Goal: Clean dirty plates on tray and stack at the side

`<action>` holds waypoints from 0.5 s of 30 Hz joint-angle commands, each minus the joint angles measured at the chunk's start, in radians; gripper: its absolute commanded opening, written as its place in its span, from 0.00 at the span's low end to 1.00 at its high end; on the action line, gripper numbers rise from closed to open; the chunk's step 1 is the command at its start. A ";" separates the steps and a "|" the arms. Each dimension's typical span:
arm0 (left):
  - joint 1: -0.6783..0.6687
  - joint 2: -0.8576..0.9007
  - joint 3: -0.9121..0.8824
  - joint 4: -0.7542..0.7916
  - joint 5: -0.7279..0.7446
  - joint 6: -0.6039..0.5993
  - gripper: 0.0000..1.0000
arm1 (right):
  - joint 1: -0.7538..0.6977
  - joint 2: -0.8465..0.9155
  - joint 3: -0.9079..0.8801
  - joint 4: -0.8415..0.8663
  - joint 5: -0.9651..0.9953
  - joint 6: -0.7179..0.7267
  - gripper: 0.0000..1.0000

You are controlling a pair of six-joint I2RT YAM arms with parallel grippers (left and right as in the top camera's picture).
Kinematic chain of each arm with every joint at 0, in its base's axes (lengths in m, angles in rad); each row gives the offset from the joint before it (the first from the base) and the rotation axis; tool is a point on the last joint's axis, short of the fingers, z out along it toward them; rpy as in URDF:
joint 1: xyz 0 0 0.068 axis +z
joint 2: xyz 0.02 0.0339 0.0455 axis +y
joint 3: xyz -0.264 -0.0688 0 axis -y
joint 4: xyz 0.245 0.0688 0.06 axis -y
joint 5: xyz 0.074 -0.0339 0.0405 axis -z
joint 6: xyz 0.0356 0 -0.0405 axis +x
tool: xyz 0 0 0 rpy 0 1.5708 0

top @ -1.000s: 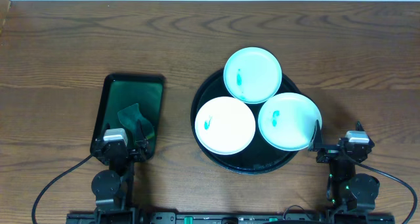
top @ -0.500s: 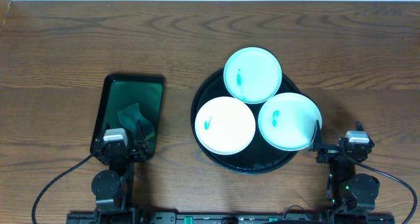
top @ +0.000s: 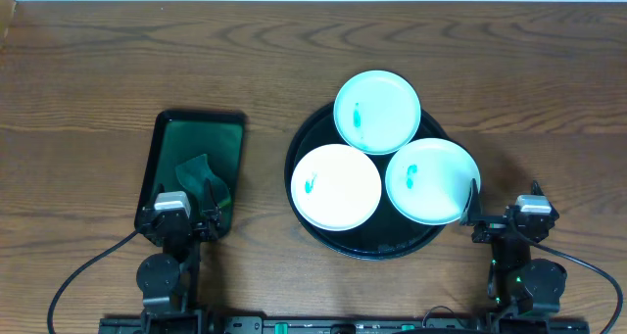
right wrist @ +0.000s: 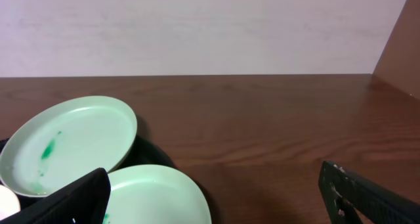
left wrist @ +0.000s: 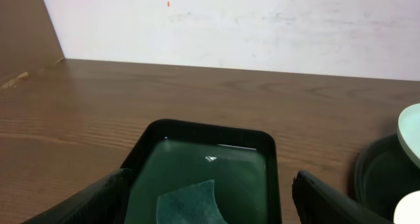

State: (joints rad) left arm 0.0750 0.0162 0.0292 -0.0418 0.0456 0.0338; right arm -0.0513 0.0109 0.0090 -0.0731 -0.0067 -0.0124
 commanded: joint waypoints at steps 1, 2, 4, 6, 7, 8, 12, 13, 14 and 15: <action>0.004 0.002 -0.025 0.018 0.012 0.002 0.80 | -0.008 -0.004 -0.003 -0.002 0.005 -0.014 0.99; 0.004 0.002 -0.025 0.027 0.069 -0.034 0.80 | -0.008 -0.004 -0.003 -0.002 0.006 -0.014 0.99; 0.004 0.002 -0.025 0.030 0.227 -0.134 0.80 | -0.008 -0.004 -0.003 -0.002 0.005 -0.014 0.99; 0.004 0.002 -0.025 0.070 0.405 -0.247 0.80 | -0.008 -0.004 -0.003 -0.002 0.005 -0.014 0.99; 0.004 0.002 -0.025 0.106 0.482 -0.300 0.80 | -0.008 -0.004 -0.003 -0.002 0.005 -0.014 0.99; 0.004 0.002 -0.025 0.153 0.548 -0.351 0.80 | -0.008 -0.004 -0.003 -0.002 0.006 -0.014 0.99; 0.005 0.002 -0.025 0.416 0.566 -0.391 0.80 | -0.008 -0.004 -0.003 -0.002 0.005 -0.015 0.99; 0.005 0.002 -0.019 0.519 0.554 -0.391 0.80 | -0.008 -0.004 -0.003 -0.002 0.006 -0.014 0.99; 0.005 0.002 -0.009 0.581 0.515 -0.391 0.80 | -0.008 -0.004 -0.003 -0.002 0.005 -0.014 0.99; 0.005 0.003 0.011 0.608 0.453 -0.390 0.80 | -0.008 -0.004 -0.003 -0.002 0.005 -0.014 0.99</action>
State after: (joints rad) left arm 0.0769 0.0231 0.0105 0.5102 0.5182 -0.3004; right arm -0.0513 0.0113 0.0090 -0.0734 -0.0067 -0.0124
